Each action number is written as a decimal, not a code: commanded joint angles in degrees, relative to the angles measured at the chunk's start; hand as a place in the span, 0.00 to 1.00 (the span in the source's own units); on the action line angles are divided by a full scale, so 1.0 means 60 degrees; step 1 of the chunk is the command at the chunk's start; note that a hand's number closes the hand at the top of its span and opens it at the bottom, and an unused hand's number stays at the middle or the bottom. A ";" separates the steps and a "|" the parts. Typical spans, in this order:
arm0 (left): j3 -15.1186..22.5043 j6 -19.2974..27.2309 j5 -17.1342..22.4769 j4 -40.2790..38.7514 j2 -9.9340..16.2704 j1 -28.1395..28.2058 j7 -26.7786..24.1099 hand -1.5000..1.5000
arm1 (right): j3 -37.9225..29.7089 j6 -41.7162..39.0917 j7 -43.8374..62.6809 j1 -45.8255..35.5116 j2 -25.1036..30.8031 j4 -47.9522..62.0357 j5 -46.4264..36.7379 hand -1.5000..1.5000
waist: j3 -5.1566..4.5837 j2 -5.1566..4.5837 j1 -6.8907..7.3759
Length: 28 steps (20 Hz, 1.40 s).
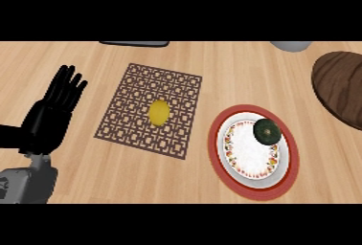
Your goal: Pick the cupcake from the plate and place it in the bowl
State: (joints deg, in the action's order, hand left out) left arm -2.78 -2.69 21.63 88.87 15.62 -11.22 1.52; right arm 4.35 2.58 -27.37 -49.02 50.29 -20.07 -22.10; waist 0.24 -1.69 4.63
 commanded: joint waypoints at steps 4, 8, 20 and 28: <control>0.0142 -0.0080 0.0050 0.0053 -0.0071 -0.0407 0.0174 0.50 | 0.0154 -0.0479 0.0731 -0.0542 -0.0523 0.1697 -0.0404 1.00 | 0.0034 -0.0171 0.0278; 0.0168 -0.0160 0.0026 0.0025 -0.0116 -0.0036 0.0043 0.50 | 0.0351 -0.1361 0.0124 -0.0487 -0.0786 0.2002 -0.0560 0.00 | 0.0045 -0.0191 0.0355; -0.0010 0.0034 0.0028 0.0138 -0.0100 -0.0169 0.0136 0.50 | -0.2918 -0.2825 -0.1246 -0.1173 -0.0640 0.2674 0.2668 0.00 | 0.0076 -0.0140 0.0070; 0.0007 0.0344 -0.0254 0.0035 -0.0218 -0.0319 0.0051 0.50 | -0.3508 -0.3816 -0.1051 -0.0594 0.1037 0.3021 0.3202 0.00 | 0.0080 -0.0193 -0.0171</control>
State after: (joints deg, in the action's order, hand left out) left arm -2.35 -1.67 20.80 90.18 14.44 -12.06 1.85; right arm -15.16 -17.49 -33.33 -54.25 53.15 -2.55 -4.35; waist 0.69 -2.67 4.60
